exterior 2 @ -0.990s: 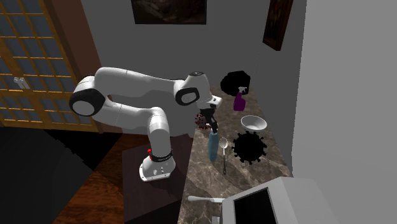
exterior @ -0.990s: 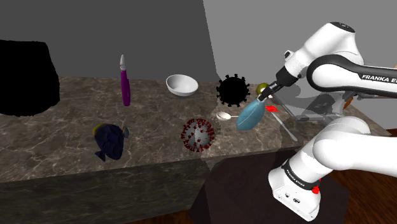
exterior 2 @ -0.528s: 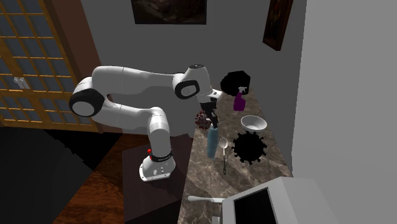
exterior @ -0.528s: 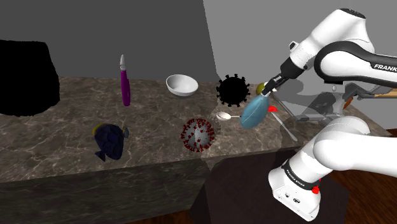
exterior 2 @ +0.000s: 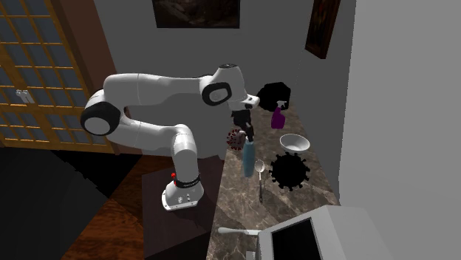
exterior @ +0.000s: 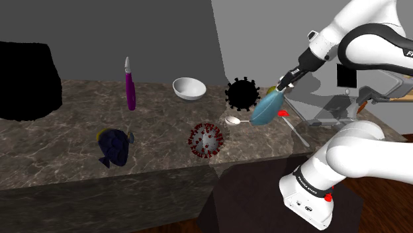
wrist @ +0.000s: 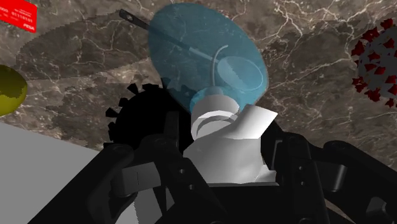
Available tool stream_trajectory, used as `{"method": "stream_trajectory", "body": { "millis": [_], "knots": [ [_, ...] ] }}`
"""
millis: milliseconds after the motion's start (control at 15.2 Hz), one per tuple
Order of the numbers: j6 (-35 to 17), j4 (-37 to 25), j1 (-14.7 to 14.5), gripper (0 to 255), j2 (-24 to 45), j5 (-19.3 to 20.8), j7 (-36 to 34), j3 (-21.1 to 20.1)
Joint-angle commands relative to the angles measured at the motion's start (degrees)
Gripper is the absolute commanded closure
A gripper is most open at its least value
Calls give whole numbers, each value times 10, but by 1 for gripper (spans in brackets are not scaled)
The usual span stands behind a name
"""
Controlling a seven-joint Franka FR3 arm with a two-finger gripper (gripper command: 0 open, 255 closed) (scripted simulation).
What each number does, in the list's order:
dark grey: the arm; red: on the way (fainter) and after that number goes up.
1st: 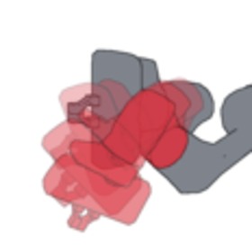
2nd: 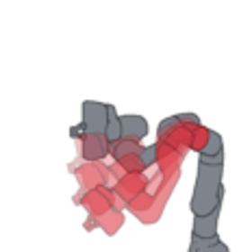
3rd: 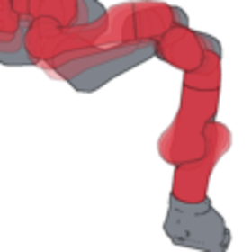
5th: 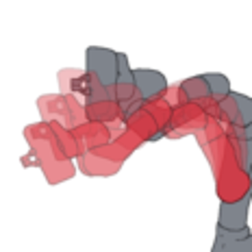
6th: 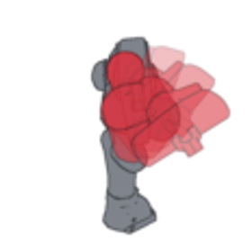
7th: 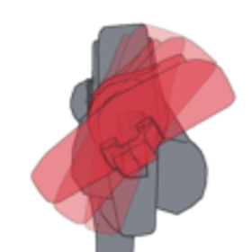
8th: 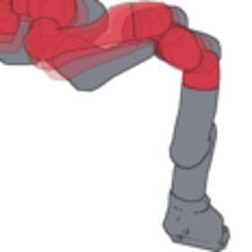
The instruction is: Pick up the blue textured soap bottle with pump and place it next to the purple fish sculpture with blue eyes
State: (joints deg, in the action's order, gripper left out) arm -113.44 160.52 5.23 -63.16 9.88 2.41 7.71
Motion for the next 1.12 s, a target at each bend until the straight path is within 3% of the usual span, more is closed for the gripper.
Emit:
{"method": "stream_trajectory", "body": {
  "millis": [0, 1056],
  "knots": [
    [15, -17, -2, 255, 2, -3, 0, -2],
    [119, -156, -10, 255, 36, -17, 6, -15]
  ]
}}
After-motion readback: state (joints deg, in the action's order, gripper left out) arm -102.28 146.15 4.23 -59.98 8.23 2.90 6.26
